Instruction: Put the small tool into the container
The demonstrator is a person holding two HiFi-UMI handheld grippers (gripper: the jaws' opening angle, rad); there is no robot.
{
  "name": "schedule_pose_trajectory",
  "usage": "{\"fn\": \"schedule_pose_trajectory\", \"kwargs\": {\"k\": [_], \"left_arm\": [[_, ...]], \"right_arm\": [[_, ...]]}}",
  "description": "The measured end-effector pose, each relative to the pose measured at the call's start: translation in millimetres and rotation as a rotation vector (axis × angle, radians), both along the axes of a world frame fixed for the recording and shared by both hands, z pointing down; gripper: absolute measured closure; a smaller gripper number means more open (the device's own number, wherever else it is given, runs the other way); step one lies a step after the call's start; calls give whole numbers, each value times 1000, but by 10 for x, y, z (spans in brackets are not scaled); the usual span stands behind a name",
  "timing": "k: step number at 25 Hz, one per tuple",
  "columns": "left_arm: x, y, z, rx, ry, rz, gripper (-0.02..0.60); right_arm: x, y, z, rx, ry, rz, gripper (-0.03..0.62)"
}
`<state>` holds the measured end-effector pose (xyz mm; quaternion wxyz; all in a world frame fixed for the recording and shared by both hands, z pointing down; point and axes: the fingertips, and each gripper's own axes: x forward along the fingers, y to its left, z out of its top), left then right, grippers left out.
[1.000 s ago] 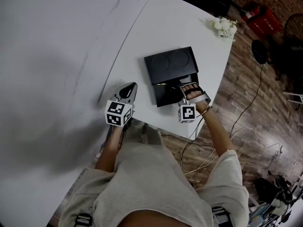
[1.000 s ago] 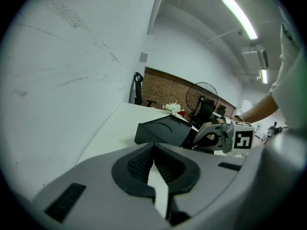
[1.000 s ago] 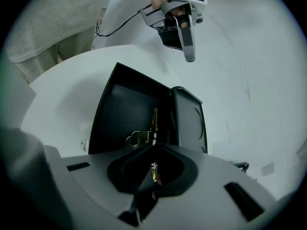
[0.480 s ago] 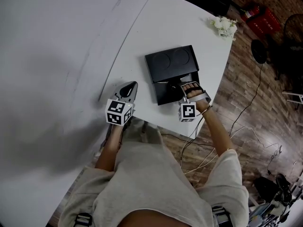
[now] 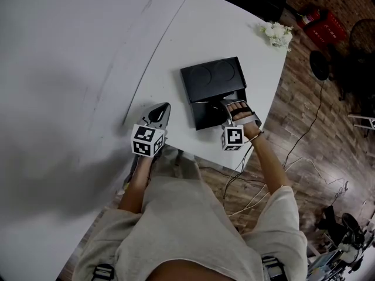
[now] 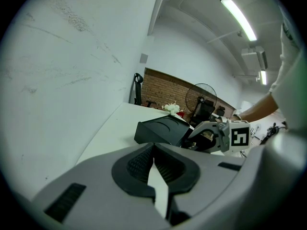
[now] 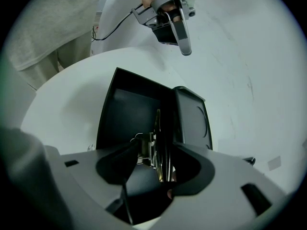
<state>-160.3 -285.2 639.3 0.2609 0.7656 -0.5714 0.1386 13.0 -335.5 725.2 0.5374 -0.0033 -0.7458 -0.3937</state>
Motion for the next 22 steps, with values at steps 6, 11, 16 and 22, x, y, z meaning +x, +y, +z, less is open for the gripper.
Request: {"fn": "schedule_pose_trajectory", "kwargs": {"k": [6,11,16,22], "left_arm": [[7,46,-46,7,-2,5,571],[40,70,-57,14,-5,20,571],[134,108,-92,20,-1,43,571],[237,142,-161,31,-7,74,571]], "right_arm": [[8,49,-136,10,-18,11,395],[47,82,-241,46,-35,22,431],[95,137,-406,74,-78,55,528],[201,229,-496,70,-120,126,592]]}}
